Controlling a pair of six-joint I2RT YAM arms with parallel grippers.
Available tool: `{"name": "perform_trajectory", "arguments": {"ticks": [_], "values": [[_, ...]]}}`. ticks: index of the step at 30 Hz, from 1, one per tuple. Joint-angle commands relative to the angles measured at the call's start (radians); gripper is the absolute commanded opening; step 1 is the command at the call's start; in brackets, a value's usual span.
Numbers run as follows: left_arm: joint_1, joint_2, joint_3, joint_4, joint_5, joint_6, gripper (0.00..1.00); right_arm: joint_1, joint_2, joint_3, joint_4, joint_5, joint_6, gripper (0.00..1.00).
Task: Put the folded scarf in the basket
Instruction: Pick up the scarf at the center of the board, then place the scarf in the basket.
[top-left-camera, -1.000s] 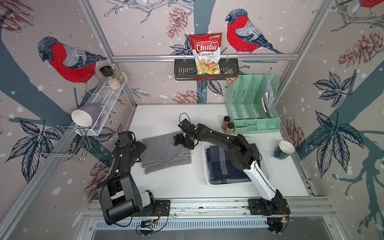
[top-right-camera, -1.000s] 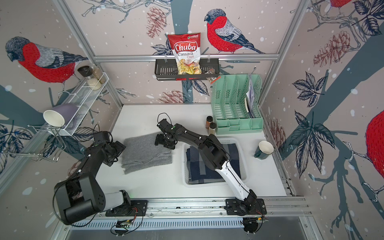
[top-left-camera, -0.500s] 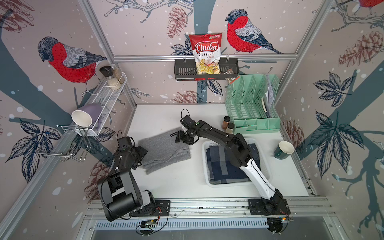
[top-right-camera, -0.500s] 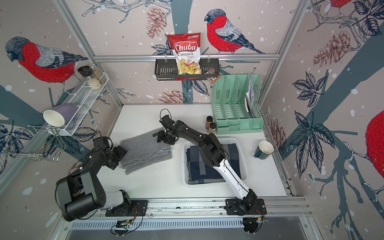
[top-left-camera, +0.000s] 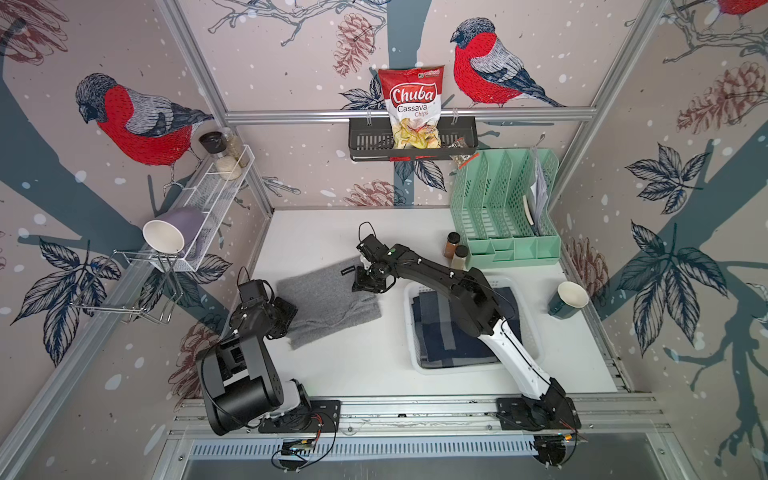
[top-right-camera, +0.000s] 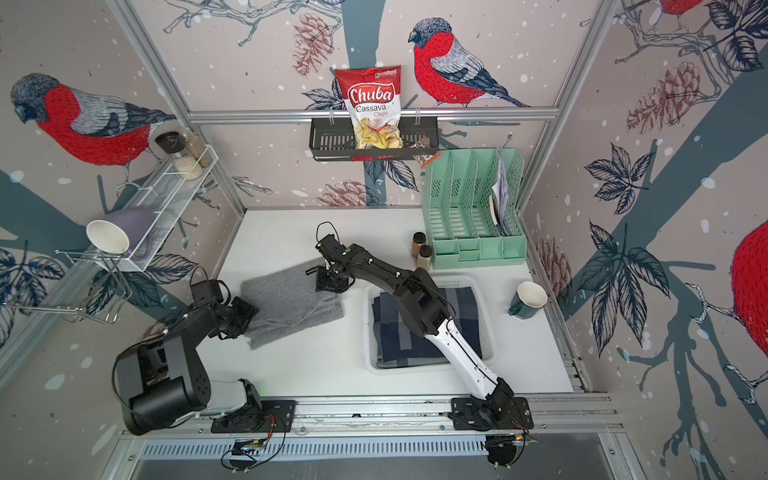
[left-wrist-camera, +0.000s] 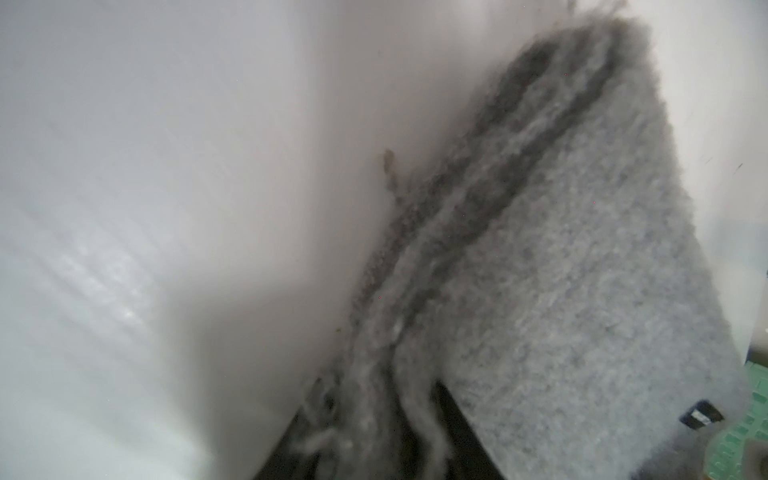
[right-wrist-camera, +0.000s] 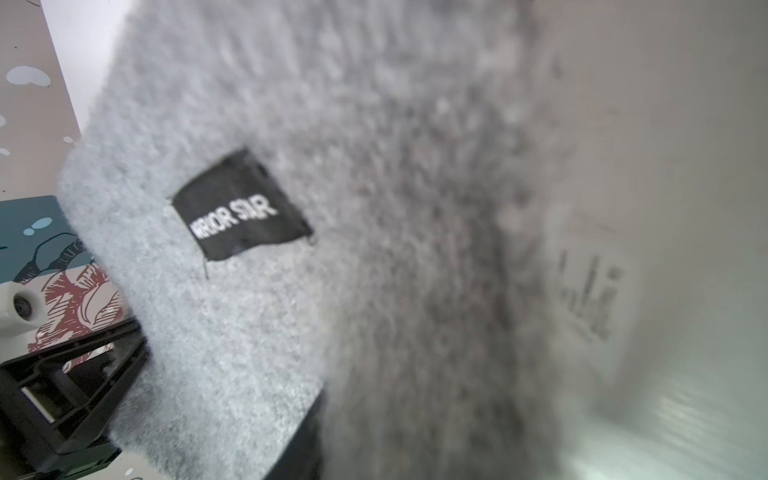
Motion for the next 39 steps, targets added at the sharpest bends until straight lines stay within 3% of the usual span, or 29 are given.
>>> {"name": "perform_trajectory", "arguments": {"ticks": [1,4,8,29,35,39], "values": [[0.002,-0.033,-0.007,0.012,0.031,-0.03,0.19,0.0,-0.005,0.002,-0.004,0.007,0.018,0.25],[0.001,-0.053,-0.007,0.03,0.059,-0.039,0.0,0.001,-0.01,0.006,0.003,0.008,0.026,0.13],[0.002,-0.068,0.004,0.032,0.104,-0.04,0.0,0.01,-0.017,0.033,-0.016,0.032,0.029,0.0],[-0.035,-0.335,0.132,-0.204,0.202,-0.122,0.0,0.061,-0.199,0.049,-0.161,0.204,0.027,0.0],[-0.143,-0.425,0.192,-0.271,0.184,-0.22,0.0,0.068,-0.294,0.023,-0.226,0.263,0.006,0.0],[-0.26,-0.495,0.203,-0.278,0.15,-0.335,0.0,0.066,-0.418,-0.107,-0.228,0.302,-0.007,0.0]]}}
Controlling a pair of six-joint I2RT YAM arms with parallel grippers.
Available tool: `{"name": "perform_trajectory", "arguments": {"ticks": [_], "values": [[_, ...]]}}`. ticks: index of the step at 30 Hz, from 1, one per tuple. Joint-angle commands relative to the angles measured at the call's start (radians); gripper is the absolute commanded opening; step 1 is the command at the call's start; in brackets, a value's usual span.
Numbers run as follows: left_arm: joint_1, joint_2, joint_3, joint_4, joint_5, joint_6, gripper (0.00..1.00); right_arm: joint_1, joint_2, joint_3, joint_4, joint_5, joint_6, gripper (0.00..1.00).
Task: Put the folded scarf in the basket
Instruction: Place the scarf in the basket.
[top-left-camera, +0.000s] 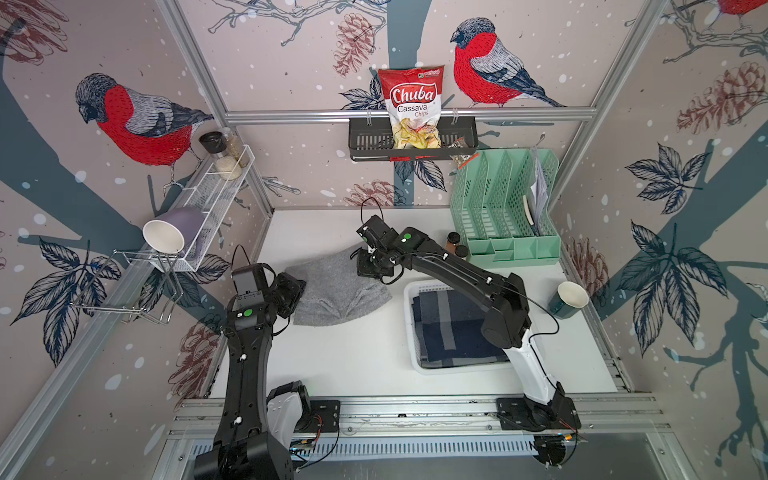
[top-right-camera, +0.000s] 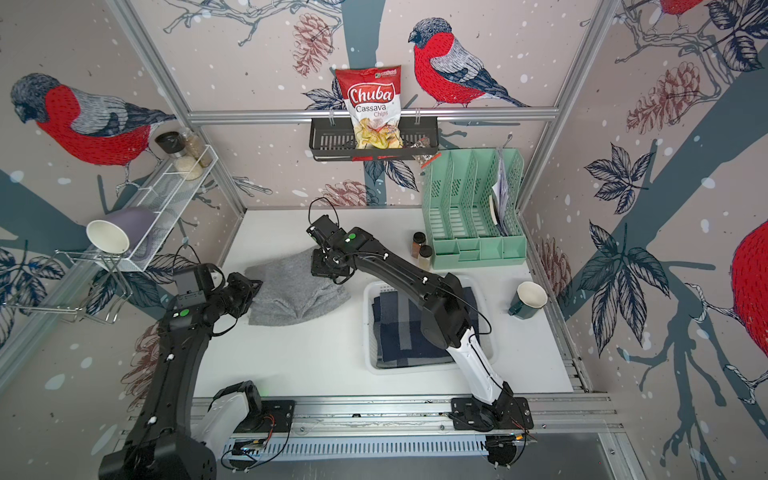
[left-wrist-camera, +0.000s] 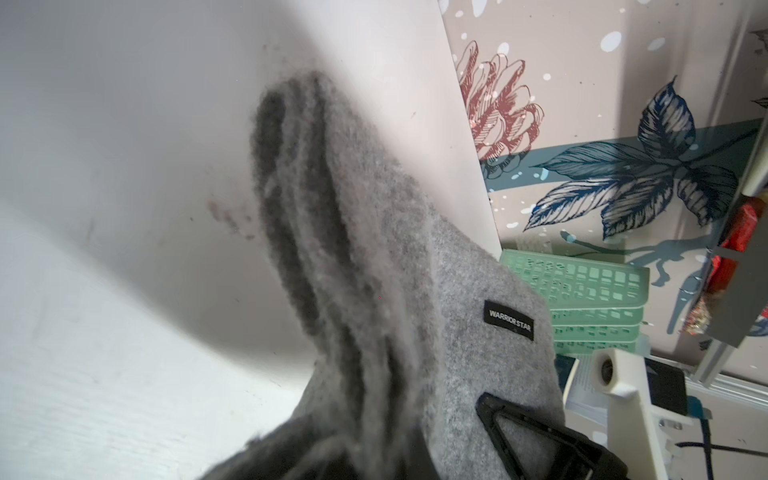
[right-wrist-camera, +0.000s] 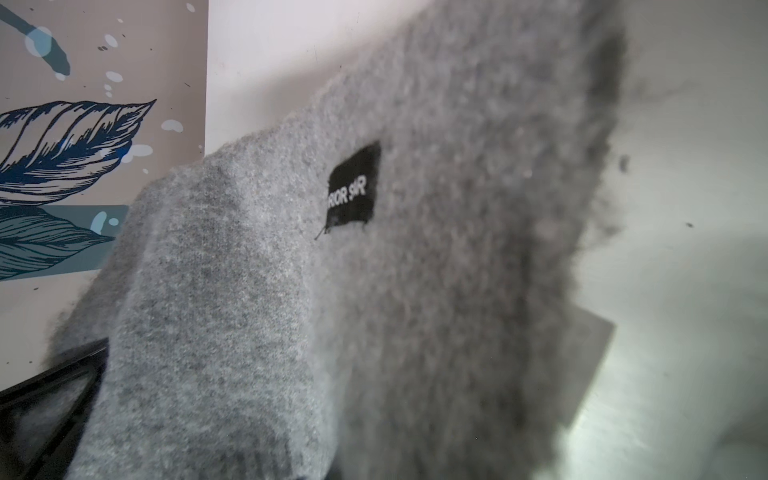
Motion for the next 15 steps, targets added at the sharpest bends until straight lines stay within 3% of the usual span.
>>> {"name": "perform_trajectory", "arguments": {"ticks": [1,9,15], "values": [[-0.111,-0.056,0.024,-0.034,-0.042,-0.138,0.0,0.0,-0.129,-0.134,-0.019,0.072,-0.029,0.0],[-0.425,-0.144,0.025,-0.021,-0.173,-0.346,0.0,-0.032,-0.43,-0.457,-0.006,0.126,-0.022,0.0],[-0.683,-0.127,0.039,0.027,-0.317,-0.455,0.0,-0.085,-0.618,-0.654,-0.006,0.142,0.001,0.0]]}}
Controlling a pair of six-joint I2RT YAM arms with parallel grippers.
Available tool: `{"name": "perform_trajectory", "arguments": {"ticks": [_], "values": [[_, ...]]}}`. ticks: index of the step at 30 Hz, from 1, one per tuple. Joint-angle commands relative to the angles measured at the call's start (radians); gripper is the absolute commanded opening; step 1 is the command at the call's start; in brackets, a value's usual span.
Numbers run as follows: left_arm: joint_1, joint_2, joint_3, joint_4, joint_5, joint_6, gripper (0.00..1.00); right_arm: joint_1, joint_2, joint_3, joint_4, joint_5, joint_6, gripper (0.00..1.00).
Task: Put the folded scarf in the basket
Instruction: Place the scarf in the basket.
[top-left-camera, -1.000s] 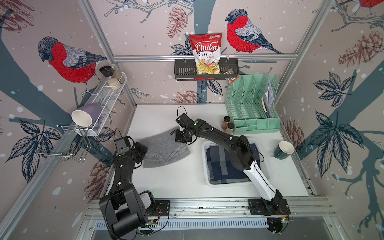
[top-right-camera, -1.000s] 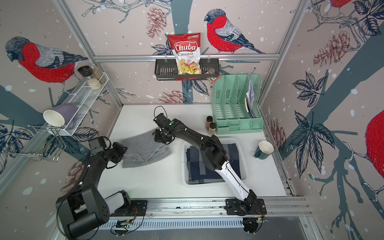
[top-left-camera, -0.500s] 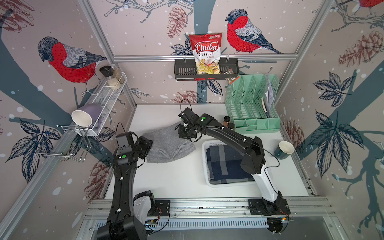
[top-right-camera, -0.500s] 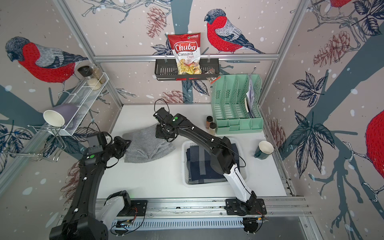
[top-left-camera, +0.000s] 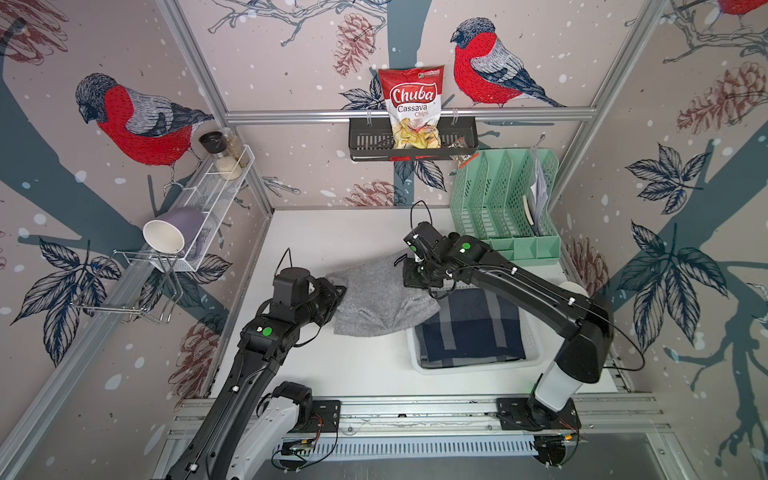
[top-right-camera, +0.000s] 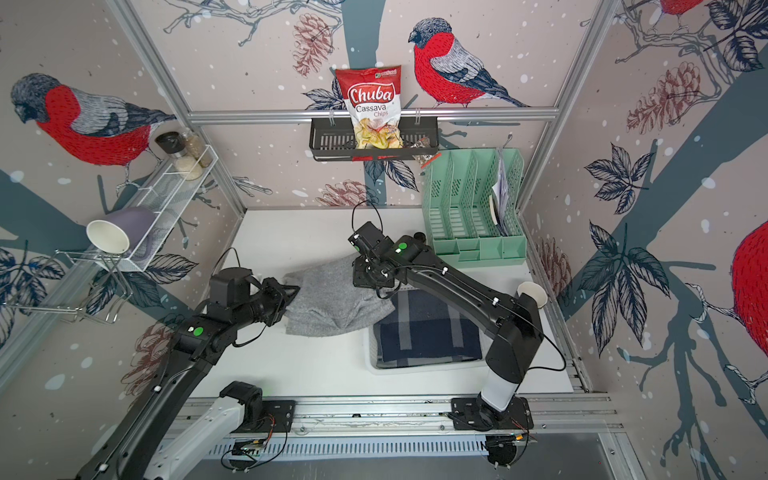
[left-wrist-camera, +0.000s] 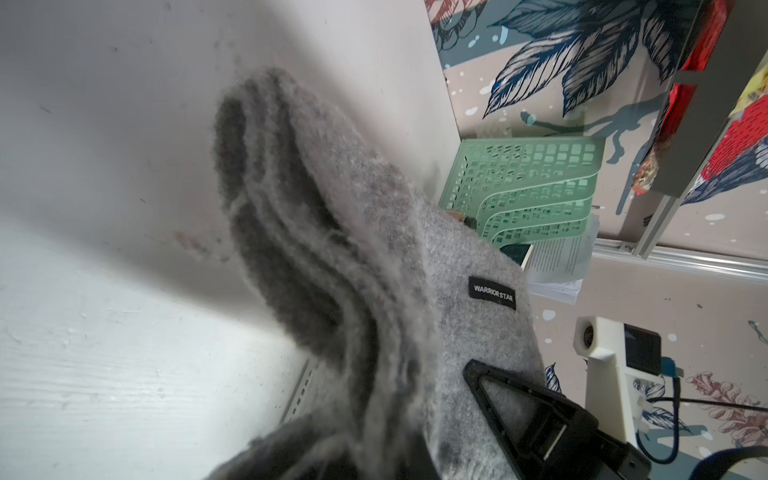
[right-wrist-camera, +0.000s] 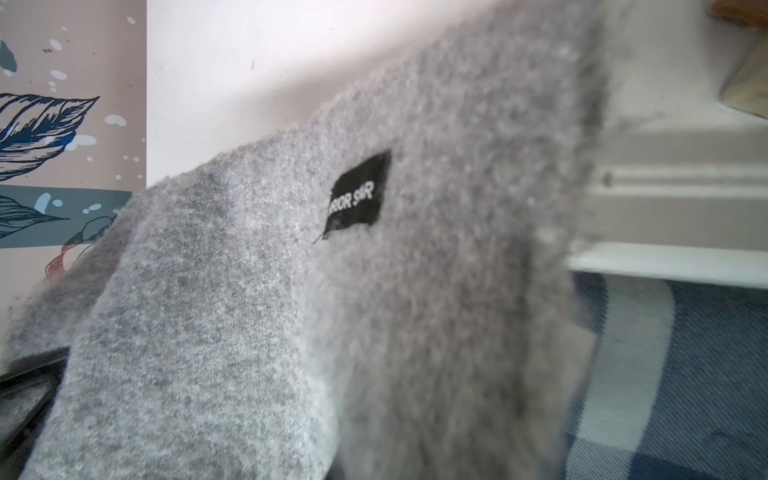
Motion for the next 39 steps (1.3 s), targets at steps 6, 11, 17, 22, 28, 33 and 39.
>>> {"name": "perform_trajectory", "arguments": {"ticks": [6,11,17,22,28,33,39], "values": [[-0.311,0.105,0.057,0.139,-0.211,-0.157,0.0,-0.07,-0.224,-0.198,-0.021,0.059,0.049,0.0],[-0.417,0.189,0.115,0.167,-0.264,-0.169,0.0,-0.091,-0.299,-0.244,-0.07,0.101,0.068,0.0],[-0.55,0.281,0.142,0.228,-0.302,-0.204,0.0,-0.153,-0.409,-0.328,-0.132,0.149,0.104,0.0],[-0.639,0.358,0.169,0.27,-0.331,-0.224,0.0,-0.223,-0.525,-0.386,-0.175,0.192,0.111,0.0],[-0.705,0.446,0.201,0.3,-0.339,-0.225,0.0,-0.31,-0.593,-0.454,-0.184,0.189,0.086,0.0],[-0.747,0.515,0.232,0.336,-0.334,-0.231,0.0,-0.391,-0.623,-0.483,-0.191,0.192,0.048,0.0],[-0.764,0.574,0.251,0.338,-0.336,-0.225,0.0,-0.452,-0.633,-0.537,-0.169,0.163,0.006,0.0]]}}
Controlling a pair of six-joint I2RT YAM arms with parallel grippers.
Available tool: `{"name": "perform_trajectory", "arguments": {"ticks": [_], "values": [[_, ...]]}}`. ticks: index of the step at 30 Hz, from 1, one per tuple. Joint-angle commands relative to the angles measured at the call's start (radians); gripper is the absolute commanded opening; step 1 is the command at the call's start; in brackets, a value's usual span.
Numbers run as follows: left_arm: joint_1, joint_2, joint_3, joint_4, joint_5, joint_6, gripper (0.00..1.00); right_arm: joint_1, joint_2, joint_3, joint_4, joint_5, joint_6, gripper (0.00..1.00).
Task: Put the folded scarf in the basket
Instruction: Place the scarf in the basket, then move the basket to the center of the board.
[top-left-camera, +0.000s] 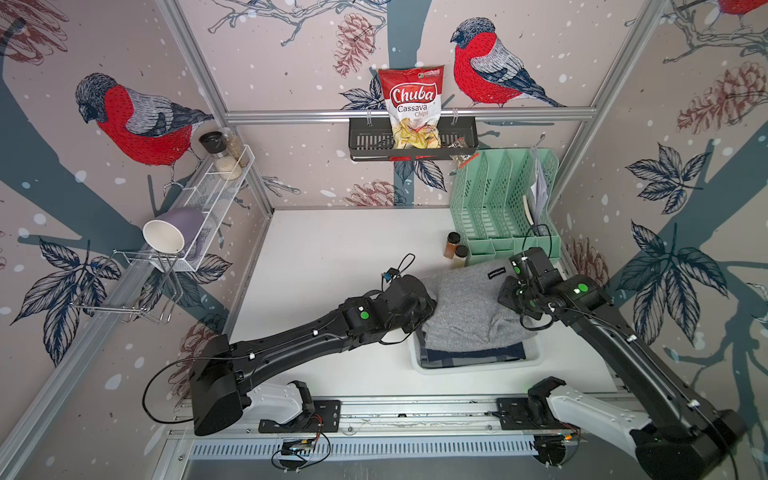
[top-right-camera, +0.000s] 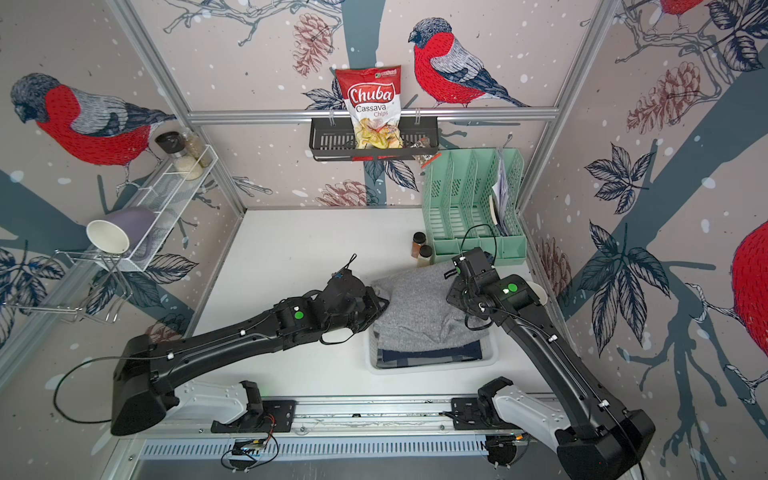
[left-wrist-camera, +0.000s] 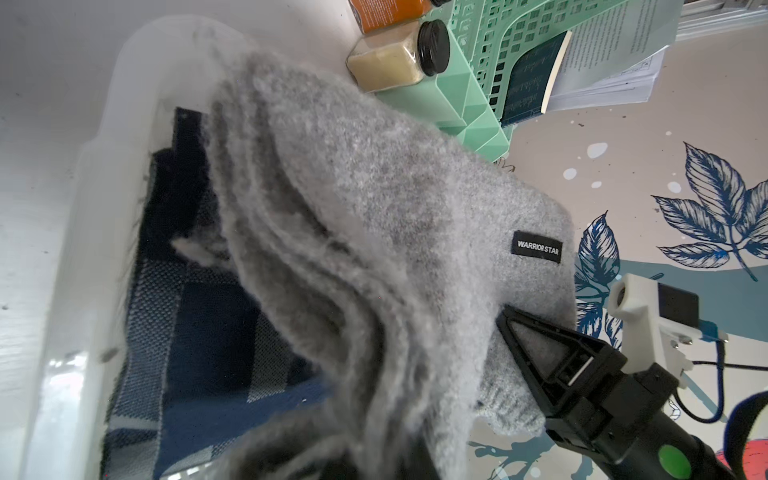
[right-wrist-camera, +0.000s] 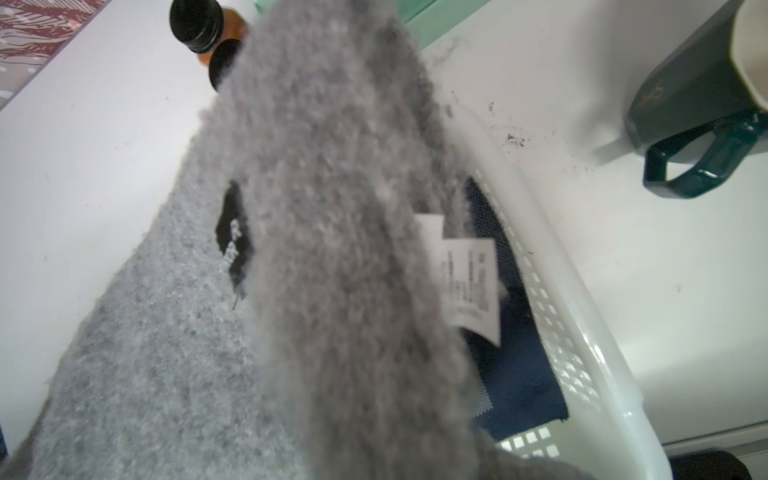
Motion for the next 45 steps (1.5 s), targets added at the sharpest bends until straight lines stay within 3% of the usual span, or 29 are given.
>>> {"name": "perform_trajectory", "arguments": {"ticks": [1,29,33,35,37,39,40,45], "values": [[-0.006,0.025,0.016,0.036,0.002,0.01,0.0,-0.024,-0.002,-0.032,0.023,-0.006,-0.042,0.0],[-0.003,0.13,-0.069,0.008,-0.028,0.041,0.0,-0.084,0.038,-0.251,0.162,-0.014,-0.046,0.01],[-0.003,0.138,-0.066,-0.02,-0.039,0.045,0.0,-0.1,0.038,-0.261,0.159,0.009,-0.044,0.33],[-0.005,0.137,-0.054,-0.047,-0.054,0.048,0.14,-0.104,0.03,-0.26,0.15,0.028,-0.035,0.56],[-0.009,0.129,-0.037,-0.092,-0.077,0.051,0.35,-0.109,0.015,-0.247,0.136,0.054,-0.025,0.73],[-0.018,0.11,-0.023,-0.134,-0.119,0.056,0.49,-0.111,0.004,-0.228,0.119,0.078,-0.017,0.79],[-0.02,0.101,-0.002,-0.155,-0.137,0.062,0.51,-0.111,-0.003,-0.216,0.11,0.093,-0.014,0.79],[-0.019,0.107,0.002,-0.156,-0.124,0.088,0.48,-0.116,-0.031,-0.207,0.11,0.146,-0.001,0.74]]}}
